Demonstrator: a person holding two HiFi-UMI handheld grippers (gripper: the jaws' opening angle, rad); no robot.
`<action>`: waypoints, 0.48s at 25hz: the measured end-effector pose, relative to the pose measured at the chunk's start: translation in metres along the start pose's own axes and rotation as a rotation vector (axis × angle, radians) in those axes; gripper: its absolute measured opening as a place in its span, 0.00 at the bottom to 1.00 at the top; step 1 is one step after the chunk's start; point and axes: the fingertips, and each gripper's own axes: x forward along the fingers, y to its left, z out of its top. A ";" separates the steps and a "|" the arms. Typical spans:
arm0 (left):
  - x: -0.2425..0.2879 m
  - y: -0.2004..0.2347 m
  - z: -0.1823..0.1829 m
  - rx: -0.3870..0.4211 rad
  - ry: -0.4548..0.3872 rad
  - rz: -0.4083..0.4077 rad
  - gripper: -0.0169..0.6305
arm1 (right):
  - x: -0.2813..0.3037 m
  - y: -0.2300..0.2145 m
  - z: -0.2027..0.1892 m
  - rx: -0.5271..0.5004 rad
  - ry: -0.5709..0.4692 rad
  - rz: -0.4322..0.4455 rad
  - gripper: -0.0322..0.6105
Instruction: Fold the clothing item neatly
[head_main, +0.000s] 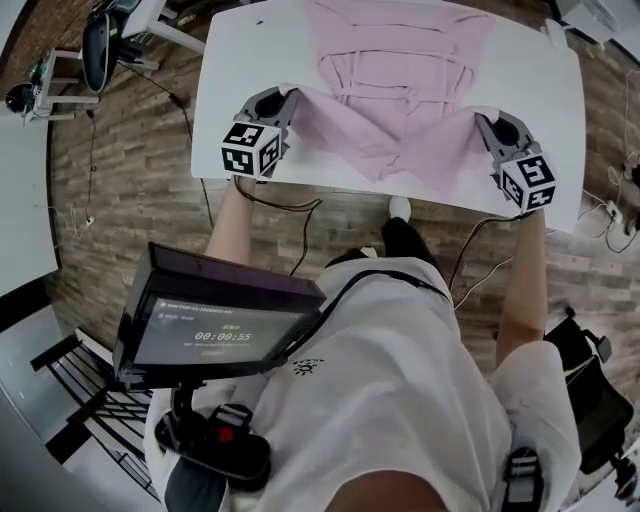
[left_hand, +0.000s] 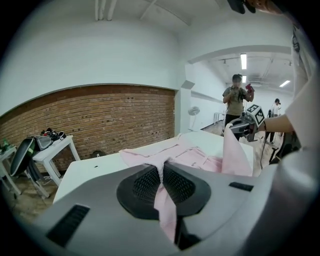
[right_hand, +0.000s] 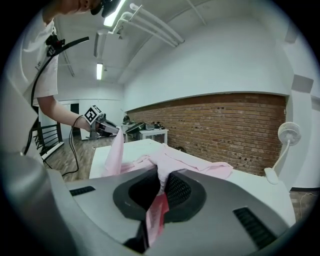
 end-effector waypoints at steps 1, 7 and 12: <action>0.006 0.005 0.000 -0.004 0.007 0.008 0.05 | 0.006 -0.006 0.001 0.001 0.002 0.007 0.06; 0.042 0.032 -0.004 -0.018 0.067 0.049 0.05 | 0.041 -0.040 -0.001 -0.007 0.030 0.038 0.06; 0.065 0.062 -0.034 -0.066 0.152 0.093 0.05 | 0.059 -0.067 -0.026 0.020 0.105 0.025 0.06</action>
